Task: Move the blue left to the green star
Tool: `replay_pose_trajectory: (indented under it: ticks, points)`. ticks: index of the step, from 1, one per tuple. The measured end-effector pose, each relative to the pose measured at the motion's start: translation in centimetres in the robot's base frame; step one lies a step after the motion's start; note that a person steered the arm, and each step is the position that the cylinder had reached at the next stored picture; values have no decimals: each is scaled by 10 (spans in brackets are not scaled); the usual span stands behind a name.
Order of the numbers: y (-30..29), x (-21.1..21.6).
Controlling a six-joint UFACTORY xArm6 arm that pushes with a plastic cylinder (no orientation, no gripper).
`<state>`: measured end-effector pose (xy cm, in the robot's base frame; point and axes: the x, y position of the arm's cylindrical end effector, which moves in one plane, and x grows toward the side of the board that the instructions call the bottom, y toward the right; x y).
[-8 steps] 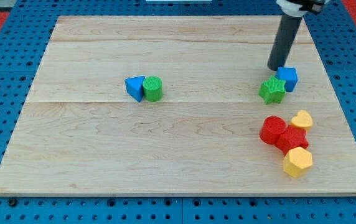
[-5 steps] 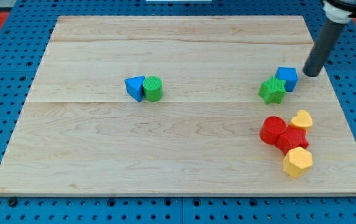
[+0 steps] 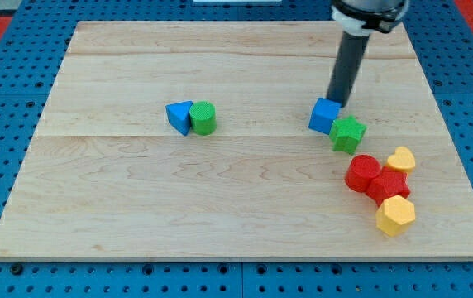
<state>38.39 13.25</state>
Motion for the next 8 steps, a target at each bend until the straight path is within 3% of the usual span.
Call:
replay_pose_trajectory:
  ticks: [4,6,7,8]
  points:
    - [-12,5]
    - [-13,42]
    - [-18,19]
    - [29,40]
